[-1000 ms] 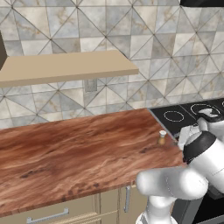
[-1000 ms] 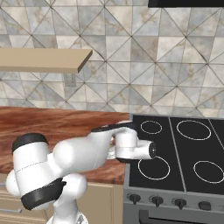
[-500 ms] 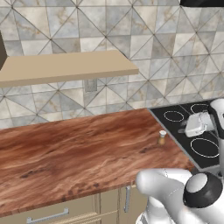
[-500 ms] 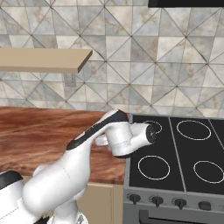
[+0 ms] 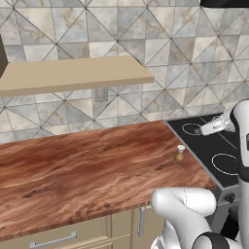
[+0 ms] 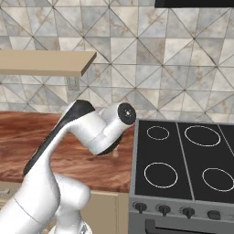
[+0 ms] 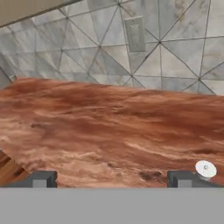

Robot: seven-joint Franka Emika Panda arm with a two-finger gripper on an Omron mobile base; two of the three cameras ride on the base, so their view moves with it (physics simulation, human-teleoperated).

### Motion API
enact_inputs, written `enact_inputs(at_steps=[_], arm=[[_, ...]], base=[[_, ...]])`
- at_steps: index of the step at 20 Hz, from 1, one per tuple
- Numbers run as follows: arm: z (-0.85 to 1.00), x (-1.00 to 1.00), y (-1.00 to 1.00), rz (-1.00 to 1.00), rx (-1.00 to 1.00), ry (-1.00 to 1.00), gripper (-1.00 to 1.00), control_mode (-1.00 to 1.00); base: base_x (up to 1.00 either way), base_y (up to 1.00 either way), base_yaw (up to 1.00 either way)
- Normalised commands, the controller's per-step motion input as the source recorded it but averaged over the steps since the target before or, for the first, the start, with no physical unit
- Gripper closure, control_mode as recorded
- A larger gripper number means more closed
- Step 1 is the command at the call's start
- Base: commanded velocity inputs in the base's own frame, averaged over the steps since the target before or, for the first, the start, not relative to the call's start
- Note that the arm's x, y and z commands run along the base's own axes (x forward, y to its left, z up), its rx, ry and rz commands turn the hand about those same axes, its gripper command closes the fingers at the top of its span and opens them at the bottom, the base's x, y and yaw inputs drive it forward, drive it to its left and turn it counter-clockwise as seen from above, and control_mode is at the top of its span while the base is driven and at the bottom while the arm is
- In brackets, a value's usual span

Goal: Take 2 condiments from the cabinet and move them on the counter near the stove.Make sure the condiments are lined up with each other, next to each other.

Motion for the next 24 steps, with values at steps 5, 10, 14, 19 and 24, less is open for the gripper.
enact_inputs(at_steps=[5,10,14,19,24], arm=[[0.90,-0.23,0.51,-0.26,0.00,0.32,-1.00,-1.00],[0.57,-0.04,0.59,-0.23,-0.05,0.38,-1.00,-1.00],[0.14,0.08,0.55,-0.15,-0.13,0.30,-1.00,-1.00],[0.00,0.12,0.29,-0.07,-0.08,0.12,-1.00,-1.00],[-0.10,-0.06,0.04,0.00,-0.12,0.00,-1.00,-1.00]], base=[[0.00,0.00,0.00],[0.00,0.00,0.00],[0.00,0.00,0.00],[0.00,0.00,0.00],[0.00,0.00,0.00]])
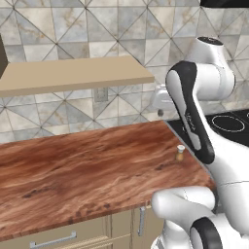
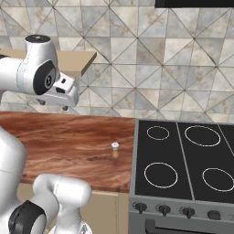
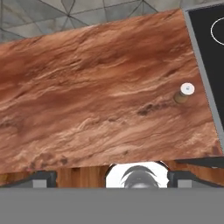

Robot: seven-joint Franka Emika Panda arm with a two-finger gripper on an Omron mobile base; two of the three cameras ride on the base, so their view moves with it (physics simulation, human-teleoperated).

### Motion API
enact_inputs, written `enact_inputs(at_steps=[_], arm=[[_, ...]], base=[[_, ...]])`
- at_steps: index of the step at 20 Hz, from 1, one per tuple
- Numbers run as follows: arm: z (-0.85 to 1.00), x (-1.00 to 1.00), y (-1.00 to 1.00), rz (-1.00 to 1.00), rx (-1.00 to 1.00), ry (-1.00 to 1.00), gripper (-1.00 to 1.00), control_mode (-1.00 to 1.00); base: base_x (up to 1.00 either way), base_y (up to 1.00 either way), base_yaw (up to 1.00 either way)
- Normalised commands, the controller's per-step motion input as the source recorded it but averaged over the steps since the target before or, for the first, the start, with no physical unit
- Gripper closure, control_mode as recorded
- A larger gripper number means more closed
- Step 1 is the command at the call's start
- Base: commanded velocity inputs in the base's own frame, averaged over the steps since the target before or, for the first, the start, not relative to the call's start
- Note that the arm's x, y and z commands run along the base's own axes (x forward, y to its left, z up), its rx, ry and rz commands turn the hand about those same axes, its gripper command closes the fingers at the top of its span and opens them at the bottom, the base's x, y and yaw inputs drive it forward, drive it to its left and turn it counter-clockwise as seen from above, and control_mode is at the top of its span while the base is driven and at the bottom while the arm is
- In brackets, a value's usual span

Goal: Take 2 condiments from the cabinet and move them on the counter near the stove.Make sure the condiments are lined up with each other, next to each other.

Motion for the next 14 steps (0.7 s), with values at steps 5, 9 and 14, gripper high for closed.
enact_inputs(at_steps=[5,9,14], arm=[[-0.01,-0.25,0.01,0.00,-0.17,-0.03,-1.00,-1.00],[0.00,-0.47,0.00,0.00,-0.07,-0.17,-1.00,-1.00],[0.00,-0.50,0.00,0.00,0.00,-0.18,-1.00,-1.00]], base=[[0.00,0.00,0.00],[0.00,0.00,0.00],[0.00,0.00,0.00]])
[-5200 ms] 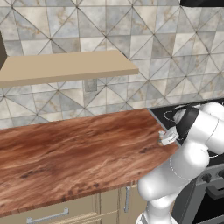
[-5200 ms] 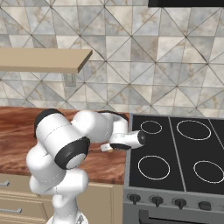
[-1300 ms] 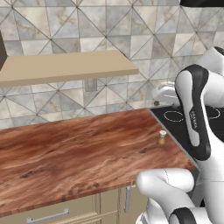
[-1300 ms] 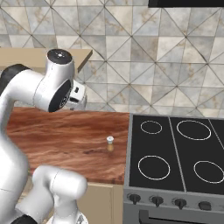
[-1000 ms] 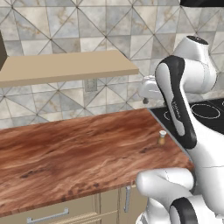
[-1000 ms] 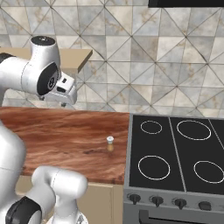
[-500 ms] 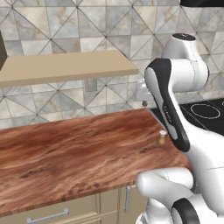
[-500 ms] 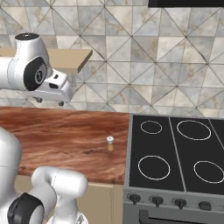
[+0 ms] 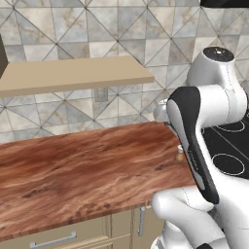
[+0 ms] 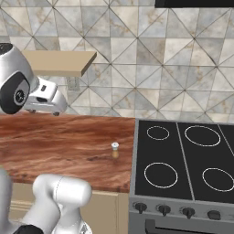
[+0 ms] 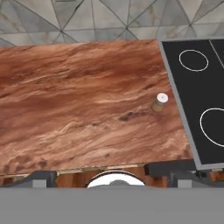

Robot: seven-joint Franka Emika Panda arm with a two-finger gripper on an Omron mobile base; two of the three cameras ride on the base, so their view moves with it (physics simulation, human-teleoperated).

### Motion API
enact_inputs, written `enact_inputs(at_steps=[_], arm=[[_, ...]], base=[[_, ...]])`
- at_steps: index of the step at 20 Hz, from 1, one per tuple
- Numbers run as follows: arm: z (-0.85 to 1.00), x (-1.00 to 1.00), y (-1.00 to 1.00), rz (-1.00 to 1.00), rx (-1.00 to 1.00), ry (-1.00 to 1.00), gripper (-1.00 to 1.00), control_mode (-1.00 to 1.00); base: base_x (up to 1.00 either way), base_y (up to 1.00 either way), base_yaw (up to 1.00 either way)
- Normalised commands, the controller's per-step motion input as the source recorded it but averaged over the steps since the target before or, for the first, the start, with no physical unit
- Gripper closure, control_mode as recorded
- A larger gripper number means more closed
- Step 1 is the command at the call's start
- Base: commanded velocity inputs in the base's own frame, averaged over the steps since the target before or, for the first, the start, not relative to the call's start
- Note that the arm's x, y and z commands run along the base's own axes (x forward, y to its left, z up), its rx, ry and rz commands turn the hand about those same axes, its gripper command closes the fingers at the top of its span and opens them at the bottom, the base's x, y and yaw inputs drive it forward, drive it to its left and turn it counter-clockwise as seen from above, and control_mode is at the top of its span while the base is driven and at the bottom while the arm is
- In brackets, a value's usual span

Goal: Take 2 condiments from the cabinet and move them on the counter near the stove.Make sure the condiments are lined up with each other, next to each other.

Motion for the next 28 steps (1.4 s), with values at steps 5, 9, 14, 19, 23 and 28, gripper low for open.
enact_inputs(at_steps=[5,9,14,19,23,28], arm=[[0.00,-0.44,0.00,0.00,0.00,-0.16,-1.00,-1.00],[0.01,-0.32,0.00,0.00,0.00,-0.14,-1.00,-1.00],[0.06,-0.22,0.00,0.00,0.00,-0.03,-1.00,-1.00],[0.00,-0.02,0.00,0.00,0.00,0.00,-1.00,-1.00],[0.00,0.00,0.00,0.00,0.00,0.01,-1.00,-1.00],[0.00,0.00,0.00,0.00,0.00,0.00,-1.00,-1.00]], base=[[0.00,0.00,0.00],[0.00,0.00,0.00],[0.00,0.00,0.00],[0.00,0.00,0.00],[0.00,0.00,0.00],[0.00,0.00,0.00]])
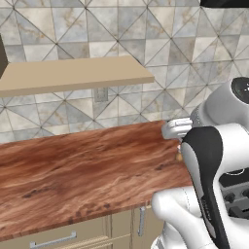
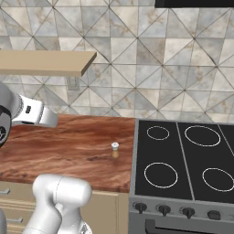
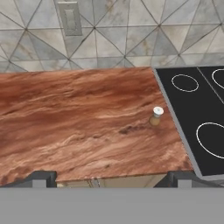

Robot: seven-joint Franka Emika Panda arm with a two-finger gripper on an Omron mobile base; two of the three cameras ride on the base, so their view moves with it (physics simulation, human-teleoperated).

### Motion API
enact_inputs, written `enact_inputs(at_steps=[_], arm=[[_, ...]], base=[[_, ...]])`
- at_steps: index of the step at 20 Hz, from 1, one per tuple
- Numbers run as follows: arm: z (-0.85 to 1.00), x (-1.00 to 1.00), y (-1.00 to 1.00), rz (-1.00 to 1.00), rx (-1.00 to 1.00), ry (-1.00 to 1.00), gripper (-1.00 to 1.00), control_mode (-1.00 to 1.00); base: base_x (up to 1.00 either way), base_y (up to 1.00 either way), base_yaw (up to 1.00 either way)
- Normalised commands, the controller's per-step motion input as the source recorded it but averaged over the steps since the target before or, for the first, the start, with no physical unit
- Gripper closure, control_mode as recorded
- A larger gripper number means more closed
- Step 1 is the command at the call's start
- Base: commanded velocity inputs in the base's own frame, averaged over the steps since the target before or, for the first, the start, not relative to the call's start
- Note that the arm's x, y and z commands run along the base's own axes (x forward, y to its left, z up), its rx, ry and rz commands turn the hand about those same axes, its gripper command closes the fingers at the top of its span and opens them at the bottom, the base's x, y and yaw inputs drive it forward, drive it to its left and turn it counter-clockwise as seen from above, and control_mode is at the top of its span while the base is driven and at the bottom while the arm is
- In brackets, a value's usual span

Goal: Take 2 condiments from the cabinet and move them on the counter near the stove.Make sure the condiments are lined up with each other, next to each other.

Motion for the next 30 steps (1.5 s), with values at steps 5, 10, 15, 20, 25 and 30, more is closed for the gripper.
enact_inputs(at_steps=[5,10,15,20,25,30], arm=[[0.00,0.00,0.00,0.00,0.00,0.00,-1.00,1.00],[0.00,0.00,0.00,0.00,0.00,0.00,-1.00,1.00],[0.00,0.00,0.00,0.00,0.00,0.00,-1.00,1.00],[0.00,0.00,0.00,0.00,0.00,0.00,-1.00,1.00],[0.00,0.00,0.00,0.00,0.00,0.00,-1.00,1.00],[0.00,0.00,0.00,0.00,0.00,0.00,-1.00,1.00]], base=[[-0.46,0.05,0.00],[-0.98,0.19,0.02],[-1.00,0.52,0.11],[-0.75,0.74,0.26],[-0.43,0.80,0.37],[-0.02,0.93,0.33]])
